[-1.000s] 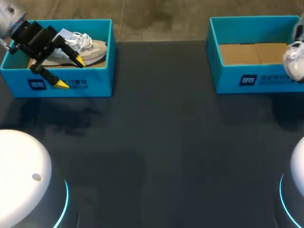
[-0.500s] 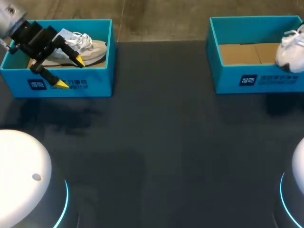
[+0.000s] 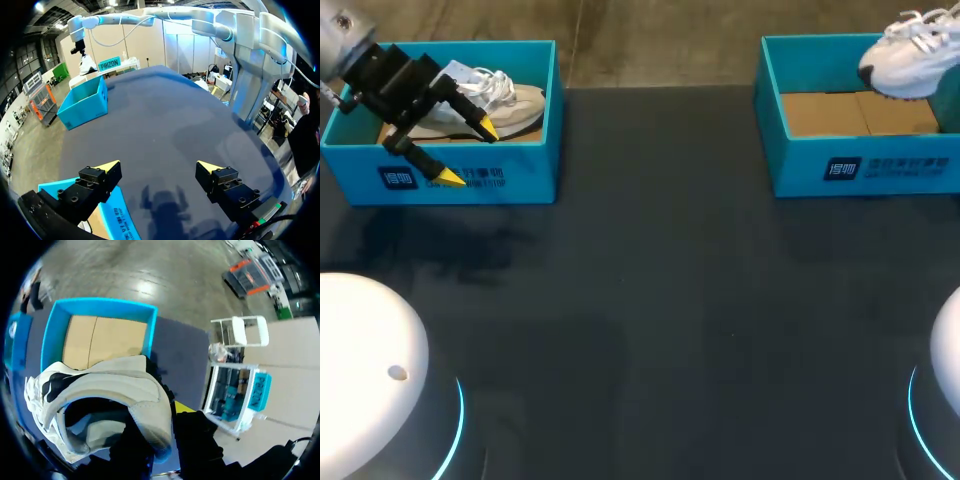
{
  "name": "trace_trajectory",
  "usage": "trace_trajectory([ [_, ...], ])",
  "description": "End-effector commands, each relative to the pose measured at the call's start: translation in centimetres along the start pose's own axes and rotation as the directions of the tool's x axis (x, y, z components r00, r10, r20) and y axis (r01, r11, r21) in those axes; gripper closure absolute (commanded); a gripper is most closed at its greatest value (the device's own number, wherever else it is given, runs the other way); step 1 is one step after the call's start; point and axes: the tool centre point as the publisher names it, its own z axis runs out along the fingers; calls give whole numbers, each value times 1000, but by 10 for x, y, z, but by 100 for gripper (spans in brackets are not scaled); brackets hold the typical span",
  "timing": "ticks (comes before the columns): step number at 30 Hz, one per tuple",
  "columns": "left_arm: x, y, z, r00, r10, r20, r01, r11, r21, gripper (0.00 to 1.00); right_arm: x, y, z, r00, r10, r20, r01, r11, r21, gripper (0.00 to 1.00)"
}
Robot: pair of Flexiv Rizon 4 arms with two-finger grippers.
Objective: Take the shoe out of the shoebox, open the shoe tongue, remove and reinsert the insole, then place the shoe into the shoebox
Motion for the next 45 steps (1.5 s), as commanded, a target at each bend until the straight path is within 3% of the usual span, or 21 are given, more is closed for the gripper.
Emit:
trace_trajectory([
  [1,-1,0,0,1000,0,-3,0,1000,-2,0,0,1,-2,948,310,-73,-303,949,87,100],
  [7,-1,0,0,1000,0,-3,0,1000,-2,0,4,-5,-3,922,385,-33,-380,919,106,100],
  [32,-1,0,0,1000,0,-3,0,1000,-2,0,10,-12,3,932,362,-3,-360,926,110,100],
  [45,-1,0,0,1000,0,-3,0,1000,-2,0,57,-20,37,943,328,-60,-319,939,131,100],
])
